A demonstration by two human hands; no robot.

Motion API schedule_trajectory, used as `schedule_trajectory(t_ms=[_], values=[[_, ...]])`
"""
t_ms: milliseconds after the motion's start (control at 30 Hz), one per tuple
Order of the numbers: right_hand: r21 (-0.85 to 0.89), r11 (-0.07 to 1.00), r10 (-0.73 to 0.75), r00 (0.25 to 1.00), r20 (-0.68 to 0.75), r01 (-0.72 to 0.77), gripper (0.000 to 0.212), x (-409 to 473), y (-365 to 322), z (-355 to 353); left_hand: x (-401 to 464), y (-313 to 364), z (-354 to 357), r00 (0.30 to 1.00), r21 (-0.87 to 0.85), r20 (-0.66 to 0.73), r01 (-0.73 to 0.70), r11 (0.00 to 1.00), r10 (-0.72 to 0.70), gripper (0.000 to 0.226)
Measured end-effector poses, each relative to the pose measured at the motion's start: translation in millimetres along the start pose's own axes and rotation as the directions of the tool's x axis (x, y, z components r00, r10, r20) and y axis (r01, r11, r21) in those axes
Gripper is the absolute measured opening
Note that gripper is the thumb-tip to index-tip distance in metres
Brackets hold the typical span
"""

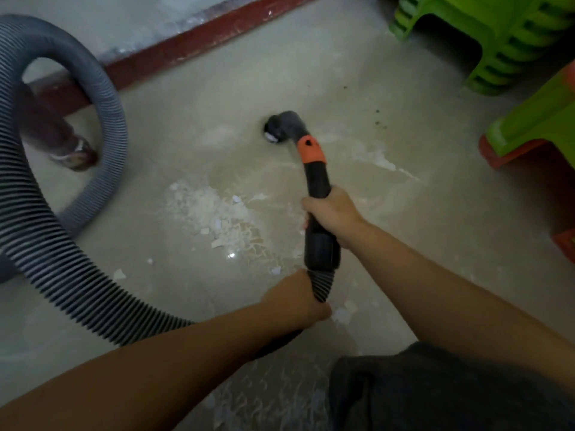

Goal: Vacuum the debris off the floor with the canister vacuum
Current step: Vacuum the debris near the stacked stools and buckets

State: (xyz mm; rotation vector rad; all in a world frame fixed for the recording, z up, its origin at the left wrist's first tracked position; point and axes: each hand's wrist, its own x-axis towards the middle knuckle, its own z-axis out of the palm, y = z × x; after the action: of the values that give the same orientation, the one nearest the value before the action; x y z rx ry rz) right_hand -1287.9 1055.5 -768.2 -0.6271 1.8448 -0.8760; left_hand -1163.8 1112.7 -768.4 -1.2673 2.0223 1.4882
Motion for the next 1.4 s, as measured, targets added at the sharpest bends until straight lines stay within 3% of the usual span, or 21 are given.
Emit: schedule_trajectory(t_ms=[67,133,233,300,400,533,600,633,700,767,833,900,967,1067,1167,1267,1333,1400], values=[[-0.006,1.000,-0.012,1.000,0.026,0.012,0.013,-8.7,5.8,6.9,-10.1,-7.5,1.6,1.000,0.020,0.005,-0.025,0.999,0.025,0.025],[0.065,0.997,-0.020,0.991,-0.135,0.029,0.012,-9.6,11.8,-7.4,-7.6,-2.9,0.5,0.998,0.042,-0.003,-0.058,0.997,0.058,0.020],[0.299,0.954,0.090,0.913,-0.399,0.037,0.013,-9.9,17.3,-46.1,8.7,13.5,-1.4,0.995,0.051,0.009,-0.099,0.994,0.099,0.026],[0.387,0.922,0.169,0.882,-0.439,0.016,0.013,-11.4,19.0,-60.0,14.8,21.3,0.7,0.993,0.019,0.021,-0.120,0.993,0.120,0.025],[0.274,0.960,0.147,0.924,-0.352,-0.049,0.015,-15.4,12.5,-35.1,1.7,8.1,8.1,0.996,-0.085,0.003,-0.087,0.993,0.088,0.022],[-0.046,0.999,0.019,1.000,0.002,-0.019,0.012,-39.6,1.4,28.7,-39.3,-32.9,12.5,0.999,-0.133,-0.030,-0.038,0.990,0.035,0.023],[-0.096,0.995,0.004,0.998,0.069,0.002,0.013,-47.7,0.0,35.5,-47.7,-38.6,10.7,0.997,-0.093,-0.018,-0.072,0.993,0.071,0.024],[-0.083,0.997,-0.004,1.000,0.016,0.005,0.013,-48.4,0.6,28.2,-46.2,-34.3,8.5,0.995,-0.074,-0.011,-0.098,0.992,0.097,0.022],[0.064,0.998,0.033,0.970,-0.241,-0.018,0.012,-50.5,9.0,-3.5,-35.0,-17.6,5.7,0.989,-0.003,0.035,-0.143,0.990,0.143,0.020],[0.278,0.960,0.159,0.863,-0.480,-0.022,0.009,-53.2,22.8,-46.8,-18.3,6.7,6.8,0.982,0.065,0.097,-0.170,0.983,0.163,0.035],[0.442,0.896,0.318,0.752,-0.577,-0.040,0.012,-61.5,40.2,-80.9,-7.7,27.8,14.6,0.960,0.086,0.186,-0.226,0.970,0.208,0.031],[0.507,0.857,0.419,0.696,-0.584,-0.091,0.014,-68.1,55.8,-92.0,-0.7,32.8,26.6,0.939,0.064,0.253,-0.256,0.964,0.233,0.024],[0.472,0.874,0.399,0.722,-0.565,-0.114,0.014,-64.8,56.9,-78.3,-0.6,20.6,31.5,0.946,0.017,0.250,-0.219,0.976,0.208,0.023],[0.323,0.942,0.252,0.837,-0.486,-0.096,0.016,-49.3,32.6,-36.4,-9.2,-8.3,20.7,0.980,-0.012,0.146,-0.137,0.991,0.137,0.024],[0.143,0.985,0.139,0.944,-0.299,-0.100,0.013,-38.1,-1.6,5.8,-20.1,-32.6,1.0,0.995,-0.063,0.052,-0.078,0.995,0.081,0.032],[0.011,0.993,0.115,0.988,-0.106,-0.114,0.013,-49.0,-18.1,25.5,-36.9,-42.9,-5.3,0.994,-0.059,0.053,-0.095,0.994,0.099,0.030],[0.042,0.990,0.138,0.978,-0.154,-0.133,0.010,-63.9,-12.0,15.7,-46.4,-37.3,-0.4,0.984,-0.008,0.109,-0.140,0.990,0.140,0.026],[0.152,0.974,0.209,0.928,-0.310,-0.169,0.010,-81.5,-0.5,-5.8,-51.5,-24.9,4.1,0.962,0.016,0.184,-0.206,0.978,0.199,0.022]])
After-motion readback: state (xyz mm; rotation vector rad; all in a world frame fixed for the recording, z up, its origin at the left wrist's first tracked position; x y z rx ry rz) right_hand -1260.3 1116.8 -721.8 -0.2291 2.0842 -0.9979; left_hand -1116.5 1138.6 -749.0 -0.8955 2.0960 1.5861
